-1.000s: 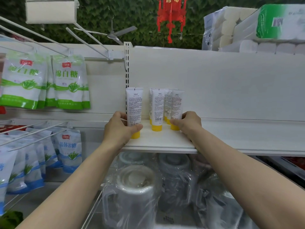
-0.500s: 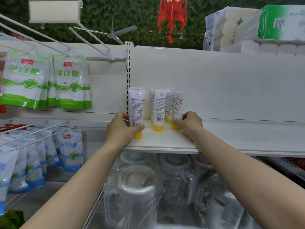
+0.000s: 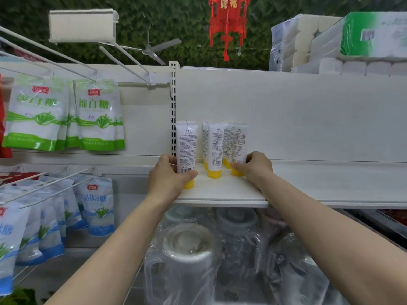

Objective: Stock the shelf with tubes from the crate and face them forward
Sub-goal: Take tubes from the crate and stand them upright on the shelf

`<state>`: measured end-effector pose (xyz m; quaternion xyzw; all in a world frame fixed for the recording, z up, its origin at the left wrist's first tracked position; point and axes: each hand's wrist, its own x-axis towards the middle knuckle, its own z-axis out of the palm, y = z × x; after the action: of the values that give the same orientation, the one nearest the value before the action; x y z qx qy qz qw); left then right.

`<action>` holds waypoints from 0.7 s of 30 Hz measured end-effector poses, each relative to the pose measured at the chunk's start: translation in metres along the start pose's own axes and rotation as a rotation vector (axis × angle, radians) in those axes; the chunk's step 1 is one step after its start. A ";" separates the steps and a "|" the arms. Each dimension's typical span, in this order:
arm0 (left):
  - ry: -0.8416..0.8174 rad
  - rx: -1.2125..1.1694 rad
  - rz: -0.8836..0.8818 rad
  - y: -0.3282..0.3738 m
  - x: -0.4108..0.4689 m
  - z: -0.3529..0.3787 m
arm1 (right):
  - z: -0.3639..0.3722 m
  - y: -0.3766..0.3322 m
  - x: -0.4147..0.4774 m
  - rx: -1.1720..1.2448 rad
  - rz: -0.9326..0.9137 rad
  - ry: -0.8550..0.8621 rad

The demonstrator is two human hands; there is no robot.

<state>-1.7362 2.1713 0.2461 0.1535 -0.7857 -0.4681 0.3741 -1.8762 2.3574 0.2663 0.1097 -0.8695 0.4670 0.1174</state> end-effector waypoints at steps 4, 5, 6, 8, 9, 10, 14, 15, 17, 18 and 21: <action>0.014 0.015 0.005 -0.001 -0.002 0.001 | 0.002 0.001 0.000 -0.008 0.012 0.009; 0.019 0.022 0.011 -0.001 -0.003 0.001 | 0.003 0.002 0.000 -0.010 0.016 0.010; 0.023 0.028 0.017 -0.002 -0.002 0.001 | 0.003 0.001 0.000 -0.009 0.020 0.011; 0.025 0.026 0.027 0.000 -0.003 0.001 | 0.003 -0.001 -0.001 -0.011 0.020 0.008; 0.027 0.026 0.032 0.001 -0.003 0.000 | 0.002 -0.002 -0.003 -0.012 0.016 0.009; 0.029 0.028 0.038 0.003 -0.003 0.000 | 0.000 -0.003 -0.005 -0.004 0.016 0.016; 0.054 0.007 0.042 0.008 -0.005 -0.005 | -0.021 -0.002 -0.017 0.017 -0.005 0.053; 0.070 -0.007 0.040 0.011 -0.007 -0.006 | -0.030 0.001 -0.021 0.016 -0.018 0.058; 0.137 -0.015 0.054 0.021 -0.016 -0.008 | -0.055 0.008 -0.030 0.011 -0.043 0.075; 0.183 -0.010 0.083 0.028 -0.022 -0.009 | -0.069 0.012 -0.034 -0.002 -0.055 0.088; 0.247 -0.023 0.223 0.061 -0.046 0.002 | -0.119 0.029 -0.048 -0.070 -0.087 0.122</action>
<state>-1.7000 2.2313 0.2770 0.1172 -0.7406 -0.4103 0.5191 -1.8270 2.4766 0.2924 0.1145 -0.8709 0.4367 0.1941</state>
